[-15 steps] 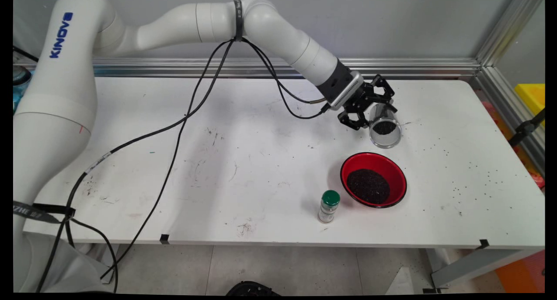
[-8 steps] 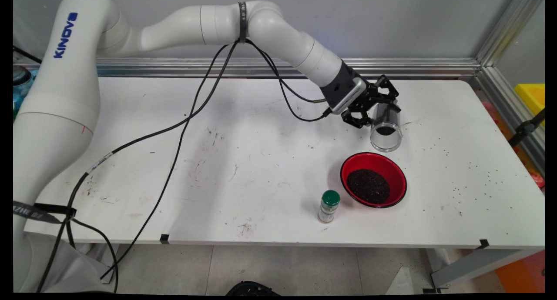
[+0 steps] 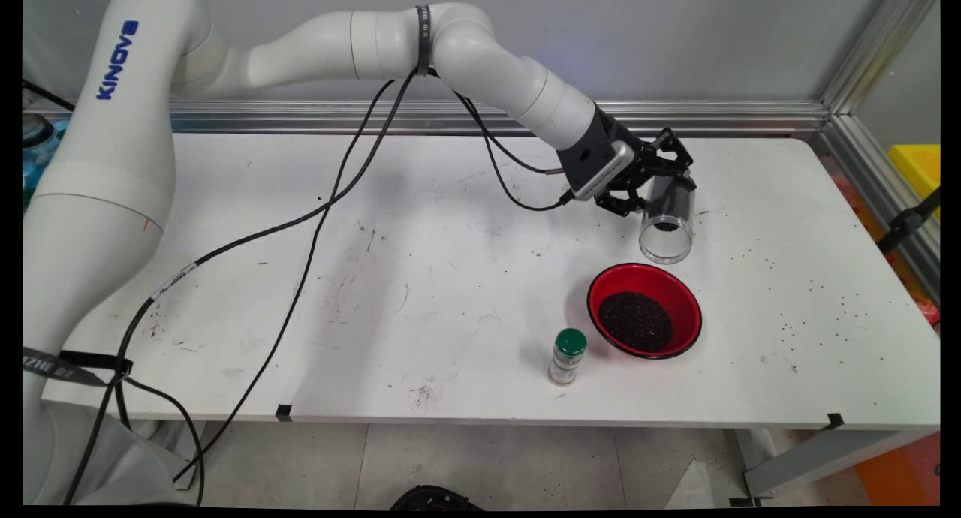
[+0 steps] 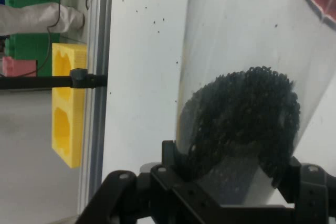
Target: Pour the black seasoning powder in the red bowl
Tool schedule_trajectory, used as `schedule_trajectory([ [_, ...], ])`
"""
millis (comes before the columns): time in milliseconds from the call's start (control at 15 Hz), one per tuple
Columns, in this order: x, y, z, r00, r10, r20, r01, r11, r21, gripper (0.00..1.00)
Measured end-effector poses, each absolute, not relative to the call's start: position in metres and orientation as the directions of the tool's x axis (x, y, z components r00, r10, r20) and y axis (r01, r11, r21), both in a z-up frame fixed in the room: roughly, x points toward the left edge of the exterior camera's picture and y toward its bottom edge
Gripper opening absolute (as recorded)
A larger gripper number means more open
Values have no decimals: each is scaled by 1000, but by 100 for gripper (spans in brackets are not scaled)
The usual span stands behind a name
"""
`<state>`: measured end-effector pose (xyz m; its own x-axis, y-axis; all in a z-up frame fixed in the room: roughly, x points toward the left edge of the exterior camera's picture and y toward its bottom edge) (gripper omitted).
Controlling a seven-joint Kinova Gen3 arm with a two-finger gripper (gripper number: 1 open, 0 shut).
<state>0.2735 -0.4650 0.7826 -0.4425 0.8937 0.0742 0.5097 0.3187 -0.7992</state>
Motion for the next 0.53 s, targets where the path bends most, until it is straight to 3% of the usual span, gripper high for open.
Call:
schedule_trajectory([
  [533,271,-464,781,-435,900,11,517,260,-815,0],
])
